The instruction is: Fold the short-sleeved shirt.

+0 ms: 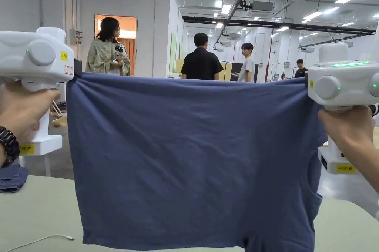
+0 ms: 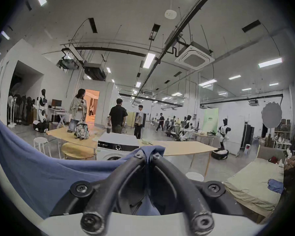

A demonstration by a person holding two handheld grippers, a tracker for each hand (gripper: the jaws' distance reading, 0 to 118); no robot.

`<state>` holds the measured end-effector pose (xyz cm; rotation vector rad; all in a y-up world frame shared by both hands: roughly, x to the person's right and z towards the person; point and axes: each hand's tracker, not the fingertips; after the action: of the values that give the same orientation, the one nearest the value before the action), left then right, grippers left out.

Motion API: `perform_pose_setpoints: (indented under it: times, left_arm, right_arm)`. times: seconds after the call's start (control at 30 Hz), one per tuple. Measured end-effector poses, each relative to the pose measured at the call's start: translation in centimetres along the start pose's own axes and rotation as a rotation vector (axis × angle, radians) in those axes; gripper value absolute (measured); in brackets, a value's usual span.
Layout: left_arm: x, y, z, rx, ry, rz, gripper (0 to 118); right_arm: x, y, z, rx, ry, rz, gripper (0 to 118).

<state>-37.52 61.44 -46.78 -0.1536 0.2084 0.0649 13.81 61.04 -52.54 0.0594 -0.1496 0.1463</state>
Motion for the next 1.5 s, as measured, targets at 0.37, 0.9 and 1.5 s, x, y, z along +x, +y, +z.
perform_pose_setpoints:
  times: [0.37,0.9,1.5]
  left_arm:
    - [-0.2,-12.1,-0.3,-0.162,-0.026,-0.032,0]
    - [-2.2,-24.2,12.1,-0.235,-0.09,0.043,0]
    - [-5.9,-38.8,22.4,-0.455,-0.093,0.049,0]
  right_arm:
    - [0.0,-10.3,3.4,-0.112,0.022,0.066,2]
    - [3.7,-18.6,17.6,-0.228,0.056,0.091,2]
    - [6.2,-31.2,31.0,-0.465,0.169,0.114,2]
